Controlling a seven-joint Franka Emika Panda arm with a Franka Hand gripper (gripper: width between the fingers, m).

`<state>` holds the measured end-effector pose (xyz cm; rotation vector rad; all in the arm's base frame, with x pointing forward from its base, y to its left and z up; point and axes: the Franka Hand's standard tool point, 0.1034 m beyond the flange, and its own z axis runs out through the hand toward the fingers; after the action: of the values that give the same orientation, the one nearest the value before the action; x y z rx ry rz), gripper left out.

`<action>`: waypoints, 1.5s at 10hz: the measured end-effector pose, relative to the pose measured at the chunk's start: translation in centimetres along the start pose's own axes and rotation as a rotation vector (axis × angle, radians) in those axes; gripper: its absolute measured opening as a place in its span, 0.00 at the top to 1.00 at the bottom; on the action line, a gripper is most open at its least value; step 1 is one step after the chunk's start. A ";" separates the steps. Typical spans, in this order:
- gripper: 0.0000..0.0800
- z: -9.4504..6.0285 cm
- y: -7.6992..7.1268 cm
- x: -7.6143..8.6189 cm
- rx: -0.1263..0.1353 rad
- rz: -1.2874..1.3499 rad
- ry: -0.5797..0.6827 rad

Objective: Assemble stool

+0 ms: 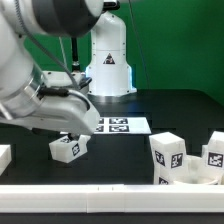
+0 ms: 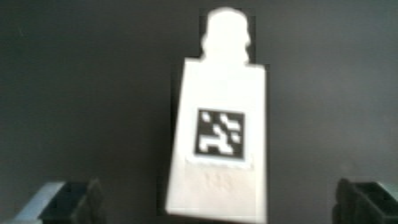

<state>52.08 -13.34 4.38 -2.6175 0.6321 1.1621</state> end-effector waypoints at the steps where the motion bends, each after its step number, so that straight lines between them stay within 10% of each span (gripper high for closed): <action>1: 0.19 0.5 0.2 0.1 -0.003 0.001 -0.045; 4: 0.19 3.0 0.3 -0.8 -0.017 0.023 -0.207; 11: 0.19 3.3 -0.6 1.6 -0.037 0.010 -0.128; 13: 0.52 3.3 -0.6 1.8 -0.037 0.010 -0.118; 15: 0.58 3.3 -0.6 1.8 -0.037 0.010 -0.116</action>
Offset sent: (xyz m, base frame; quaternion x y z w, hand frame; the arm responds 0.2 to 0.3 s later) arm 0.0013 0.0144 -0.0047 -0.0073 -0.1774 -0.0037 0.9841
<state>51.27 -12.22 0.79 -2.5567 0.6066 1.3302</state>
